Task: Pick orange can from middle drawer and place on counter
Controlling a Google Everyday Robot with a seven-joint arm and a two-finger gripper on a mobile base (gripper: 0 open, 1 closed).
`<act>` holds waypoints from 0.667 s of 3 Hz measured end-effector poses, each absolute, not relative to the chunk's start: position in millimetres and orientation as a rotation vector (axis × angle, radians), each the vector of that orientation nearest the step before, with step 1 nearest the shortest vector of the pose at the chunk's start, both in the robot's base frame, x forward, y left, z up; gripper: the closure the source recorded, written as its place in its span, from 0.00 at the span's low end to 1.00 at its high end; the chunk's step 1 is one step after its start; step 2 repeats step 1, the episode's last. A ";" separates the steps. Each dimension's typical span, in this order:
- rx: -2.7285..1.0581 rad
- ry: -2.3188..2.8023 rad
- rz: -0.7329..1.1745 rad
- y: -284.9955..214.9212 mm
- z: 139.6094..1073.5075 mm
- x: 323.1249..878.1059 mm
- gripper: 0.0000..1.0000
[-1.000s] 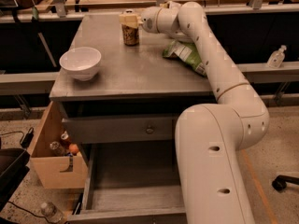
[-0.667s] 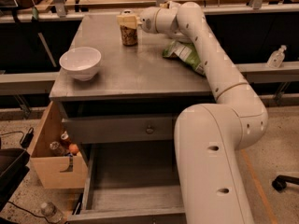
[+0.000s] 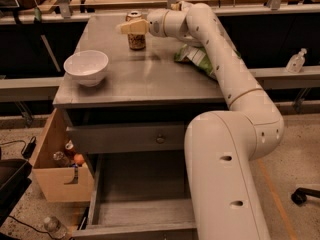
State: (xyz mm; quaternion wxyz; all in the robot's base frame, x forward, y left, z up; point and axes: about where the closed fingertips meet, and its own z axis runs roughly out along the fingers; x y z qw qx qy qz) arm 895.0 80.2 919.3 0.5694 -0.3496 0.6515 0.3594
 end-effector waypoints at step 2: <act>-0.821 1.529 0.844 80.2 919.3 895.0 0.00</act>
Offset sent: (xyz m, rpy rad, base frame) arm 0.0000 0.0000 0.0000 0.0000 0.0000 0.0000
